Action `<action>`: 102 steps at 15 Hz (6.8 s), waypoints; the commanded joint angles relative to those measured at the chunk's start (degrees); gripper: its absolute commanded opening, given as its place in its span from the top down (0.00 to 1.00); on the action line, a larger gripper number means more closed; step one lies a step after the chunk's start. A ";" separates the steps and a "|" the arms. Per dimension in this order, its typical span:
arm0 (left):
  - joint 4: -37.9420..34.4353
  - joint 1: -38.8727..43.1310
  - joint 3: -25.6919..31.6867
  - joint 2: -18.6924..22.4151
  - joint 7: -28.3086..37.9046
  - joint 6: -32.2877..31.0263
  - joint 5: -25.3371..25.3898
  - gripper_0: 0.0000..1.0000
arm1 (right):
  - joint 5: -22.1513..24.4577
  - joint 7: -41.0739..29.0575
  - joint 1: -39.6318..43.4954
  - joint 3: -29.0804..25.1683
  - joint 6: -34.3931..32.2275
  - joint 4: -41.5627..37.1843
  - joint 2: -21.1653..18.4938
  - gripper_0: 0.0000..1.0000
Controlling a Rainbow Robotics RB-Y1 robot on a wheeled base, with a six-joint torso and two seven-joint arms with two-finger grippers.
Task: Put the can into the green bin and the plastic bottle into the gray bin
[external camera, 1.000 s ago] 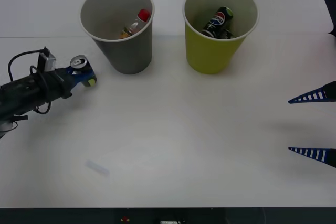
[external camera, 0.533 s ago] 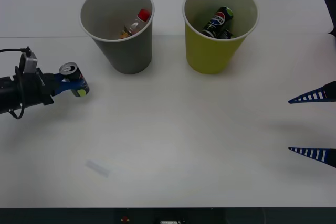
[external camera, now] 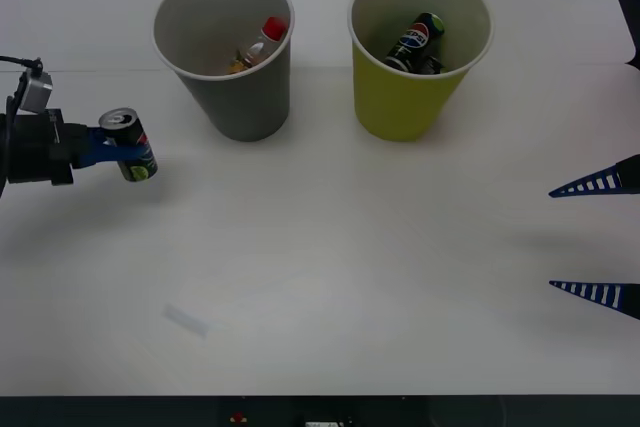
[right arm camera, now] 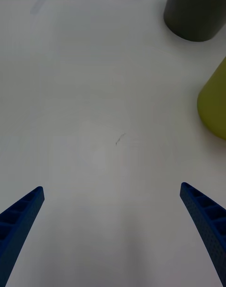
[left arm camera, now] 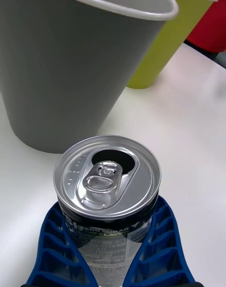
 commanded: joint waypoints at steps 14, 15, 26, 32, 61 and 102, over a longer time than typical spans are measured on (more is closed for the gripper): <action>-49.82 14.23 12.88 2.93 53.52 -1.26 -11.17 1.00 | 0.00 0.00 0.00 0.00 0.00 0.00 0.00 0.00; -52.54 14.32 12.88 2.93 57.22 -0.99 -11.43 1.00 | 0.00 0.00 0.00 0.00 0.00 0.00 0.00 0.00; -74.16 9.49 8.05 2.32 72.33 6.13 -21.54 1.00 | 0.00 0.00 0.00 0.00 0.00 0.00 0.00 0.00; -62.82 -12.48 -8.65 -0.23 75.06 7.62 -28.13 1.00 | 0.00 0.00 0.00 0.00 0.00 0.00 0.00 0.00; -14.31 -47.29 -28.25 -28.71 66.53 19.49 -48.08 0.00 | 0.00 0.00 0.00 0.00 0.00 0.00 0.00 0.00; -65.64 37.26 16.31 16.12 8.61 4.02 -2.73 0.00 | 0.00 0.00 0.00 0.00 0.00 0.00 0.00 0.00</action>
